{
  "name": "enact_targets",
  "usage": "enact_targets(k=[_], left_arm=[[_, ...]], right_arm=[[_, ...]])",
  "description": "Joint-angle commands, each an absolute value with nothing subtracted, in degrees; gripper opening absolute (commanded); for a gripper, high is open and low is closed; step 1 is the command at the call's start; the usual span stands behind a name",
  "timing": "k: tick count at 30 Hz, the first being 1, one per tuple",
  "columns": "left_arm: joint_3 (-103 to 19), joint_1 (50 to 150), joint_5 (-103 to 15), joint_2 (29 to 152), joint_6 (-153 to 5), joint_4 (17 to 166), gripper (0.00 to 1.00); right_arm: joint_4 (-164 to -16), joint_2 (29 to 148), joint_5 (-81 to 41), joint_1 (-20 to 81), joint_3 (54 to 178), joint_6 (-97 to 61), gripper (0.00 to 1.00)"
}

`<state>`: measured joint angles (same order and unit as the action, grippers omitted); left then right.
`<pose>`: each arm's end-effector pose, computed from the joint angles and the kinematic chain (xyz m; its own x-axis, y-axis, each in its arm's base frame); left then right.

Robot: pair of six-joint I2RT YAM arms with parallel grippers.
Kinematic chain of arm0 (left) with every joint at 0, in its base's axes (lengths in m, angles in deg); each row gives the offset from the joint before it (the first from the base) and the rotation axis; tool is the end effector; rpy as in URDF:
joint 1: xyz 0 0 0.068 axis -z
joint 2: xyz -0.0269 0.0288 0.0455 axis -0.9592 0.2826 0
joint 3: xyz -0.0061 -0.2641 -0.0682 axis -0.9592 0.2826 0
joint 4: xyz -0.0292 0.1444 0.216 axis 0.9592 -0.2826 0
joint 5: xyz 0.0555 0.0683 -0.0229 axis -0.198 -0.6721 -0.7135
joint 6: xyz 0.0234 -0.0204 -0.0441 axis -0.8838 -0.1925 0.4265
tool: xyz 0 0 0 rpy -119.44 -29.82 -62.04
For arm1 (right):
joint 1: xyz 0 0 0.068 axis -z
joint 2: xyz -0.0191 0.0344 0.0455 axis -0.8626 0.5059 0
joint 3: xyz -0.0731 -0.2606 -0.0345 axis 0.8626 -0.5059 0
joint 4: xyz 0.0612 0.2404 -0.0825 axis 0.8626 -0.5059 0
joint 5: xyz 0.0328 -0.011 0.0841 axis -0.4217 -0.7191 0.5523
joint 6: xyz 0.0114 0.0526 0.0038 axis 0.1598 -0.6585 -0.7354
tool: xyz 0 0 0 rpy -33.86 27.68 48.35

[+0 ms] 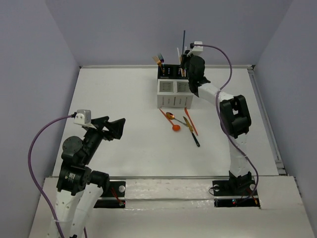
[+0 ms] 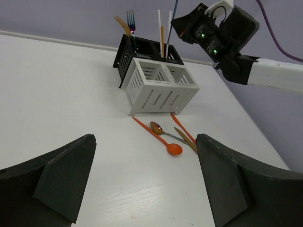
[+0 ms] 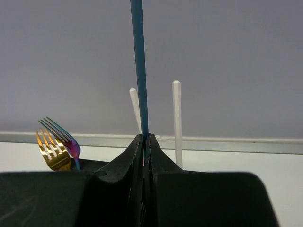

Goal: Sort the eating utensils into containers

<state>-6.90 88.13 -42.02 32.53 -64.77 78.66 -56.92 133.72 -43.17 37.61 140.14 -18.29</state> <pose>0.0825 -0.0280 0.3478 -0.0139 -0.3548 -0.9348 0.4448 0.8351 -0.3236 0.4947 0.1900 0.2825 0.0810 0.1593 -0.9839 -0.1329 0.9801 0.1478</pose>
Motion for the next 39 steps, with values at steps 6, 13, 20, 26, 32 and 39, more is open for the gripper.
enact_targets(k=[6, 13, 20, 26, 32, 39], left_arm=[[-6.7, 88.4, -41.5, 33.1, -65.8, 81.5, 0.99], [-6.7, 87.8, -41.5, 33.2, -65.8, 81.5, 0.99], [-6.6, 87.8, -41.4, 32.9, -65.7, 81.6, 0.99], [-6.6, 87.8, -41.3, 32.7, -65.7, 81.7, 0.99], [-6.6, 87.3, -41.3, 32.4, -65.7, 81.6, 0.99], [-6.6, 86.8, -41.1, 32.2, -65.7, 81.7, 0.99]], right_arm=[[-50.6, 135.0, -43.3, 37.7, 137.7, -16.5, 0.07], [-49.2, 134.6, -42.8, 37.7, 134.9, -15.4, 0.07], [-46.8, 132.6, -42.5, 37.7, 130.3, -15.1, 0.15], [-47.0, 126.8, -40.4, 37.7, 126.3, -16.2, 0.38], [-50.7, 118.4, -39.1, 37.7, 121.9, -18.2, 0.4], [-71.1, 106.1, -33.5, 37.7, 116.7, -23.2, 0.38]])
